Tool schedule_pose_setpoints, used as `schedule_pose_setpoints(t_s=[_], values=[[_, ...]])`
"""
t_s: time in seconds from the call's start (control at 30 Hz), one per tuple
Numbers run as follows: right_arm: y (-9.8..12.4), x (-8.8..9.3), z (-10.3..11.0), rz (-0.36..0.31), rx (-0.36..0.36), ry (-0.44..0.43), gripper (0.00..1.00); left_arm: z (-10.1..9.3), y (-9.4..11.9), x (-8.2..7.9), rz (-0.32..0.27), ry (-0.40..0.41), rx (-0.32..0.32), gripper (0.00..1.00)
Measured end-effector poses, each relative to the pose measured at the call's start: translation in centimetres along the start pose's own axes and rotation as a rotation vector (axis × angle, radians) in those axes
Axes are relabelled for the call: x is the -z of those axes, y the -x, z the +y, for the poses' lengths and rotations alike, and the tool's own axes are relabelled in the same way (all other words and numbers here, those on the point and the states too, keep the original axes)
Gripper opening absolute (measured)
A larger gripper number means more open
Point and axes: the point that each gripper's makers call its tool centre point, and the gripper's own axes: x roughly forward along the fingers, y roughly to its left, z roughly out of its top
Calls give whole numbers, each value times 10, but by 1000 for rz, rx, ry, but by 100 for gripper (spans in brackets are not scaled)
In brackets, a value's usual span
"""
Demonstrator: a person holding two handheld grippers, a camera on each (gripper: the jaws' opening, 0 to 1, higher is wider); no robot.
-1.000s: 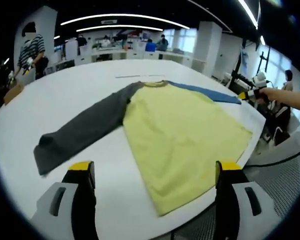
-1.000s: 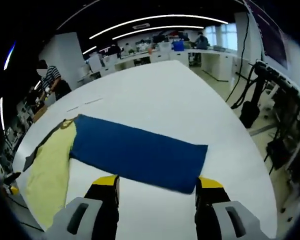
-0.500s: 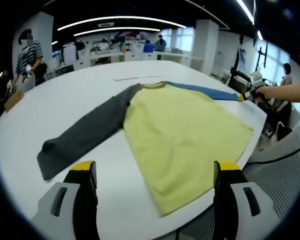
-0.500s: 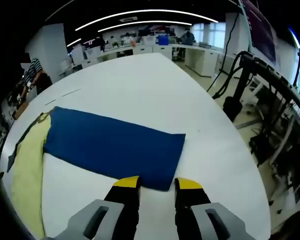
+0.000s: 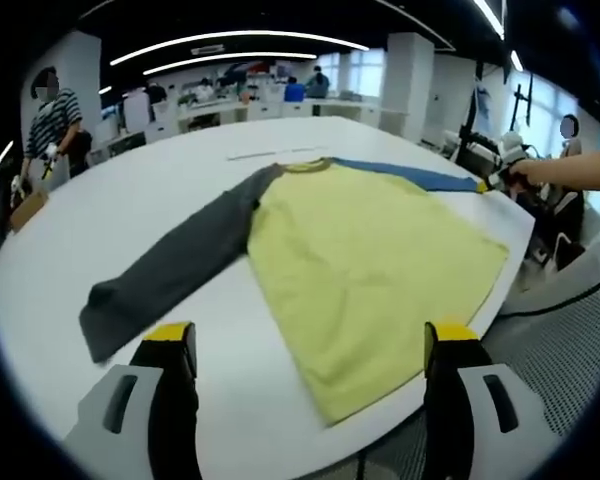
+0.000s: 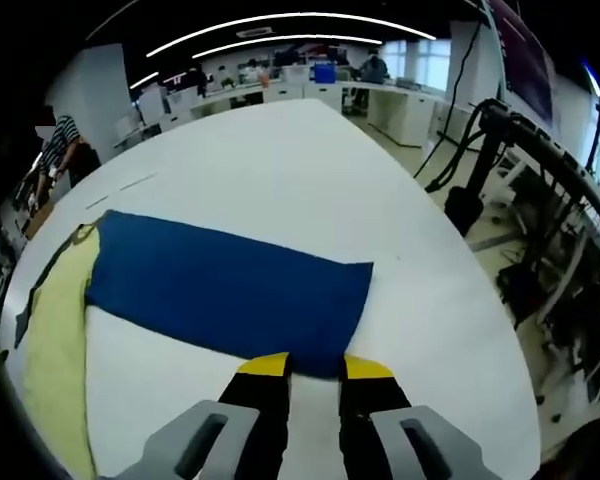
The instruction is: Fold the garment on the visible template until the final outline fits inside the template.
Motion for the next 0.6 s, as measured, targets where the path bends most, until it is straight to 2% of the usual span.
schedule_pose_setpoints(t_s=[0.03, 0.13, 0.2, 0.6], values=[[-7, -3, -6, 3, 3, 2, 12, 0, 0, 0, 0, -2, 2, 91], [-2, -2, -2, -1, 9, -15, 7, -3, -1, -1, -2, -1, 12, 91], [-9, -3, -11, 8, 29, -3, 2, -4, 0, -1, -4, -2, 14, 91], [3, -1, 2, 17, 33, -12, 0, -6, 2, 0, -12, 12, 17, 92]])
